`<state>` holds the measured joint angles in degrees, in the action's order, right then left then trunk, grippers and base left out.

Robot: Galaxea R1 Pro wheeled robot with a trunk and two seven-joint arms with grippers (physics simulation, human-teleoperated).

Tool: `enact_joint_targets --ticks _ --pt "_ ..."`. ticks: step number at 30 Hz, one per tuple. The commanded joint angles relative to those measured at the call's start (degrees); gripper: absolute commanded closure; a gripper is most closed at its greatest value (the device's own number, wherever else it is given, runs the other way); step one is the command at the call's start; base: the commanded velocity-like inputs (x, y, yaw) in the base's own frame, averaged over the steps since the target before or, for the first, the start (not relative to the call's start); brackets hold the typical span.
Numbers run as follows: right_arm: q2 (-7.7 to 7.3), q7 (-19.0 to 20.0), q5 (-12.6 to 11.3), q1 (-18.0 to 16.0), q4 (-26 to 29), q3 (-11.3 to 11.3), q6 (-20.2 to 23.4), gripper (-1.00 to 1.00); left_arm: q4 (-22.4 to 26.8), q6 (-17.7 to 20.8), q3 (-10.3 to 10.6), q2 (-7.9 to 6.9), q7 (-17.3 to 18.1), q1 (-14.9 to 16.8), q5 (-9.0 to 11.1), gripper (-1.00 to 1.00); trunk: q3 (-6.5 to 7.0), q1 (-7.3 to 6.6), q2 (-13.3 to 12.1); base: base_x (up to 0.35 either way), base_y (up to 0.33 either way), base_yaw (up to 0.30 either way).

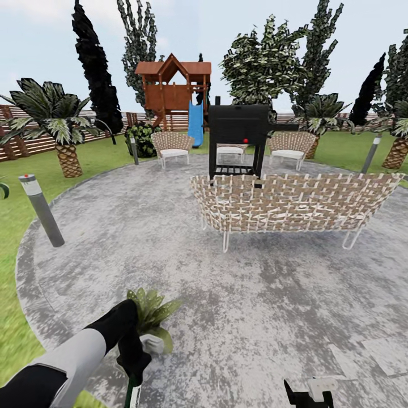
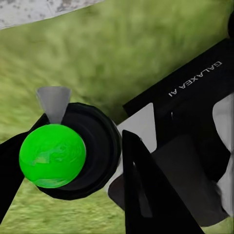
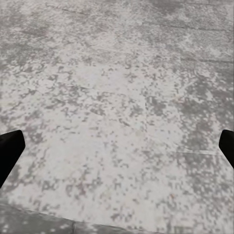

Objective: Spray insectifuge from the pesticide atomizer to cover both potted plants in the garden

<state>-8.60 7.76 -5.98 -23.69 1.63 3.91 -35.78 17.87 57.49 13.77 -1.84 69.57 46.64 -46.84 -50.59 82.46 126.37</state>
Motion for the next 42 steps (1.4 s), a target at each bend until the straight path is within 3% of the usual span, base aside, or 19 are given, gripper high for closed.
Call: enact_joint_targets --ticks 1,8,25,34,42 --pt "-0.02 0.31 -0.61 -0.04 -0.05 0.39 -0.17 -1.00 0.21 0.44 -0.24 -0.05 0.57 0.00 -0.52 1.00 -0.06 -0.01 0.02 0.000 0.000 0.026" --pt "-0.02 0.33 -0.61 -0.04 -0.05 0.39 -0.17 -1.00 0.58 0.43 -0.83 0.56 0.55 0.03 -0.61 1.00 -0.06 -0.01 0.02 0.090 -0.060 0.004" --pt "-0.02 0.33 -0.61 -0.04 -0.05 0.39 -0.17 -1.00 0.13 0.43 -0.58 0.44 0.13 0.01 -0.62 1.00 -0.06 -0.01 0.02 0.100 -0.121 0.002" --pt "-0.02 0.33 -0.61 -0.04 0.00 0.39 -0.17 -1.00 -0.11 0.40 -0.50 0.56 0.13 -0.21 -0.63 1.00 -0.06 -0.01 0.02 0.096 -0.060 0.216" --pt "-0.02 0.33 -0.62 -0.02 0.01 0.39 -0.17 -1.00 0.29 0.35 -0.58 0.16 0.13 -1.02 -0.62 1.00 -0.06 -0.01 0.02 0.001 -0.001 0.028"
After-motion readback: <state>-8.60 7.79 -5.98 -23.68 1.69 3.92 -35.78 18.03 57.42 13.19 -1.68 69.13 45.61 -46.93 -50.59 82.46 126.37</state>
